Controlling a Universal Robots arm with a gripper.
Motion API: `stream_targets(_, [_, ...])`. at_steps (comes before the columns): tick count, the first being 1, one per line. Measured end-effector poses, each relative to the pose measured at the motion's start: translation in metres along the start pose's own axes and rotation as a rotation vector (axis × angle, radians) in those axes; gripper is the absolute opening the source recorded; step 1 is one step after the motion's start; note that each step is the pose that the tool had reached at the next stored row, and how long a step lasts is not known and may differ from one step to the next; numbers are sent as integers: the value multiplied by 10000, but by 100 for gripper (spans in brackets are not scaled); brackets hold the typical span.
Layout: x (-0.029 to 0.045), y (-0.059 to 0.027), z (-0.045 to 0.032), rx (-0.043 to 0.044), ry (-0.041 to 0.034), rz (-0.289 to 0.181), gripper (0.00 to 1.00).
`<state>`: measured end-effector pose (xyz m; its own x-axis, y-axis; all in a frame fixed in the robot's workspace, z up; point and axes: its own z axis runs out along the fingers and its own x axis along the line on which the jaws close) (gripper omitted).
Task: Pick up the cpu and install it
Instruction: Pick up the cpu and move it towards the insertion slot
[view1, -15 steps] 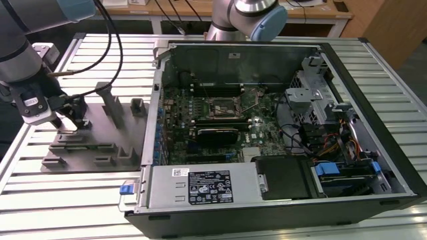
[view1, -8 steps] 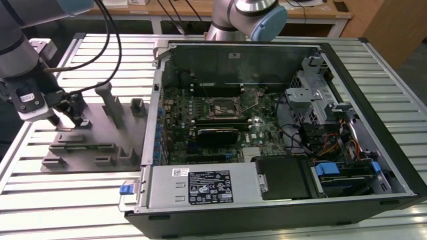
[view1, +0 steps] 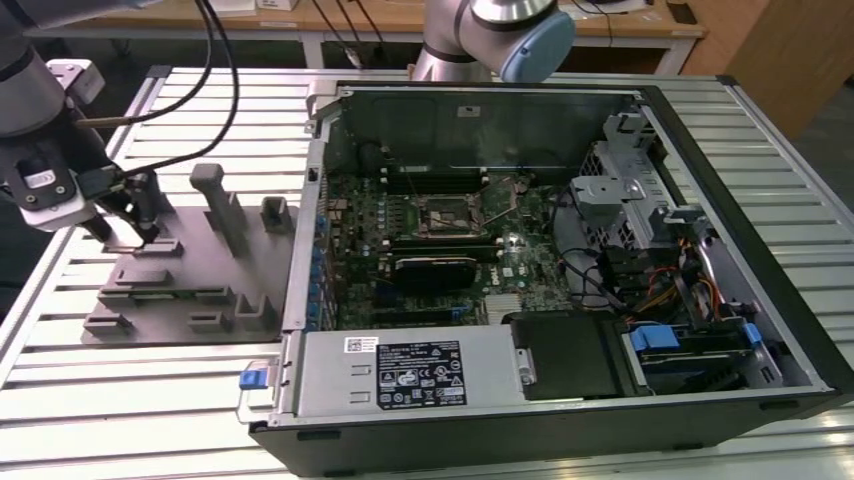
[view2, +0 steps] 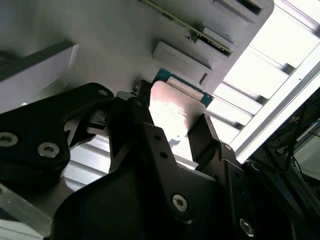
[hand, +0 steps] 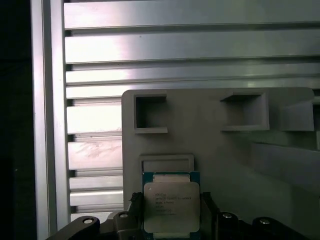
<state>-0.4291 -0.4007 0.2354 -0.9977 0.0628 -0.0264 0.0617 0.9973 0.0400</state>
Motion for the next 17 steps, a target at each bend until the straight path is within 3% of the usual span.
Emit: stream_targets(17, [-11, 17, -438, 0, -4, -1, 54])
